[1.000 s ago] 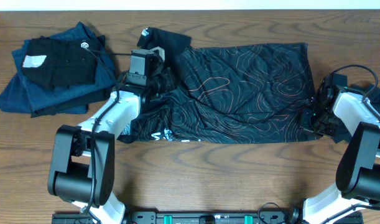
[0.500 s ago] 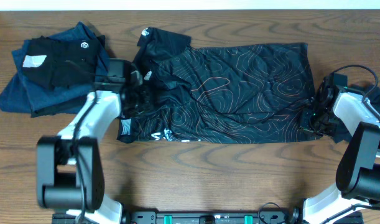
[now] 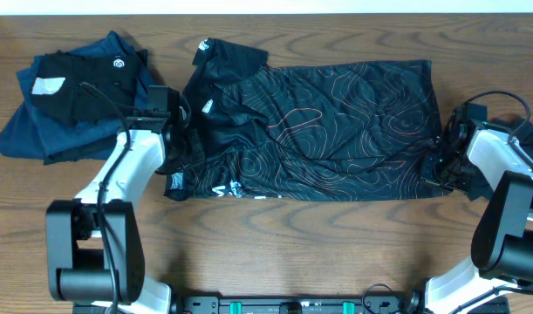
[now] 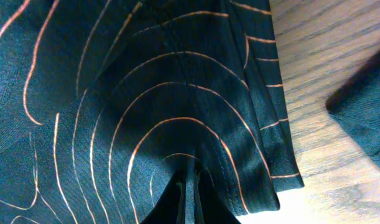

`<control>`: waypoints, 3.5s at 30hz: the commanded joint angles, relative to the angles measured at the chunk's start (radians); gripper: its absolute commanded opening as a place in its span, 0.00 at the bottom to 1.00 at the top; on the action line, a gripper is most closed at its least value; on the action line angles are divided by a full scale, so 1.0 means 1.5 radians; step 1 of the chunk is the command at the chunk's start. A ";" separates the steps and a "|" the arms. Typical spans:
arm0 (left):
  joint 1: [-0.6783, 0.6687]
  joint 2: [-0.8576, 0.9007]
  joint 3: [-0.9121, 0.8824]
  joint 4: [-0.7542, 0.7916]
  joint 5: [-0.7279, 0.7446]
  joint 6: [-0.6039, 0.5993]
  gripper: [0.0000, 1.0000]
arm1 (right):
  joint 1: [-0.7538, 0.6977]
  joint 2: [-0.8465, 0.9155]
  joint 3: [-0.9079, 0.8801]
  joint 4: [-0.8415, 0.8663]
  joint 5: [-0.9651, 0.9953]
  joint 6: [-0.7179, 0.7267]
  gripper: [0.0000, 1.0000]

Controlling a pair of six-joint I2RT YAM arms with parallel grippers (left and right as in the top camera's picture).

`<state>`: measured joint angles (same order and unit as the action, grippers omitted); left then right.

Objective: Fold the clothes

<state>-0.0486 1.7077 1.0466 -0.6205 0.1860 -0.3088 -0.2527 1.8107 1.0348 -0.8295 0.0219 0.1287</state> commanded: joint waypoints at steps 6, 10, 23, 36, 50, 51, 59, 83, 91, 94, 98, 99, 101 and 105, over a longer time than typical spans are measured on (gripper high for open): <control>-0.001 0.054 -0.010 0.003 -0.063 0.014 0.42 | 0.005 -0.011 -0.007 -0.004 -0.002 -0.005 0.06; -0.001 0.065 -0.010 0.005 -0.062 0.014 0.40 | 0.005 -0.011 -0.007 -0.005 -0.002 -0.005 0.06; 0.018 0.039 0.001 -0.020 -0.063 0.019 0.06 | 0.005 -0.011 -0.007 -0.006 0.018 -0.004 0.05; 0.086 -0.016 0.001 -0.130 -0.062 0.027 0.06 | 0.004 -0.011 -0.007 -0.012 0.073 0.034 0.04; 0.086 -0.016 0.001 -0.193 -0.120 0.030 0.06 | -0.018 -0.011 -0.007 -0.019 0.073 0.039 0.04; 0.086 -0.016 0.001 -0.194 -0.126 0.030 0.06 | -0.020 -0.011 -0.007 -0.019 0.073 0.039 0.04; 0.086 -0.016 0.001 -0.195 -0.132 0.023 0.06 | -0.029 -0.011 -0.007 -0.026 0.076 0.043 0.03; 0.086 -0.016 0.001 -0.263 -0.129 0.023 0.42 | -0.036 -0.011 -0.007 -0.080 0.150 0.100 0.02; 0.086 -0.039 0.039 -0.261 -0.061 0.036 0.43 | -0.045 -0.026 0.023 -0.098 0.134 0.113 0.02; 0.082 -0.068 0.053 -0.228 -0.005 0.057 0.44 | -0.045 -0.050 0.054 -0.100 0.099 0.084 0.10; 0.061 -0.091 0.053 -0.143 0.044 0.058 0.49 | -0.044 -0.084 0.088 -0.091 0.047 0.041 0.20; 0.051 -0.090 0.052 -0.119 0.044 0.059 0.50 | -0.043 -0.090 0.090 -0.083 0.025 0.021 0.20; 0.034 -0.084 0.050 -0.080 0.043 0.059 0.51 | -0.041 -0.092 0.090 -0.076 0.007 0.006 0.20; 0.004 -0.055 0.048 -0.026 0.043 0.061 0.51 | -0.040 -0.077 0.085 -0.070 -0.007 0.002 0.21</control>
<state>-0.0212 1.5906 1.1107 -0.6777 0.2298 -0.2333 -0.3168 1.6775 1.1656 -0.9405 0.0639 0.1707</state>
